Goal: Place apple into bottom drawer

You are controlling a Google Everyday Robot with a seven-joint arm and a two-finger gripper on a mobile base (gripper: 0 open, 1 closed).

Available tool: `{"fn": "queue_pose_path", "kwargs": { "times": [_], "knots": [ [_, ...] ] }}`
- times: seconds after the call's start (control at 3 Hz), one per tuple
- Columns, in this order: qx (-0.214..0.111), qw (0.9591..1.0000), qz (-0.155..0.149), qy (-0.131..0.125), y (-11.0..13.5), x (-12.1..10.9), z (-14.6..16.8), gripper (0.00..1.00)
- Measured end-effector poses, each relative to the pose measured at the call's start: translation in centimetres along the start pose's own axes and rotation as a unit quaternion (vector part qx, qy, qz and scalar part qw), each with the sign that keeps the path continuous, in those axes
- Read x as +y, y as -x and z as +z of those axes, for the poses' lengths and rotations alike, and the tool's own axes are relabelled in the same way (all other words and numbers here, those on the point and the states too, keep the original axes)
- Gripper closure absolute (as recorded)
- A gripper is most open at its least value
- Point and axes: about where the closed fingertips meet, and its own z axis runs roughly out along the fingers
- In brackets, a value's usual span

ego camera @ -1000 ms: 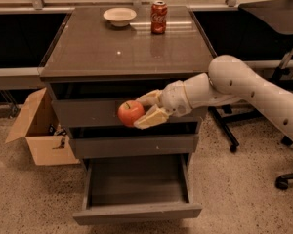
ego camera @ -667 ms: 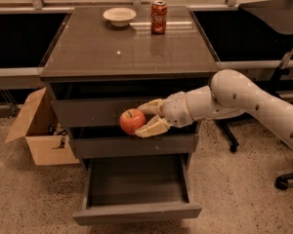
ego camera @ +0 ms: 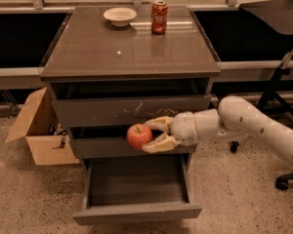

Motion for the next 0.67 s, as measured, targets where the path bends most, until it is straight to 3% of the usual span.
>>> {"fn": "queue_pose_path", "kwargs": {
  "times": [0.33,0.67],
  "knots": [
    [0.008,0.9996,0.028,0.003,-4.3,0.8,-1.9,1.00],
    [0.045,0.9976,0.052,-0.005,-9.3,1.8,-4.0,1.00]
  ]
}}
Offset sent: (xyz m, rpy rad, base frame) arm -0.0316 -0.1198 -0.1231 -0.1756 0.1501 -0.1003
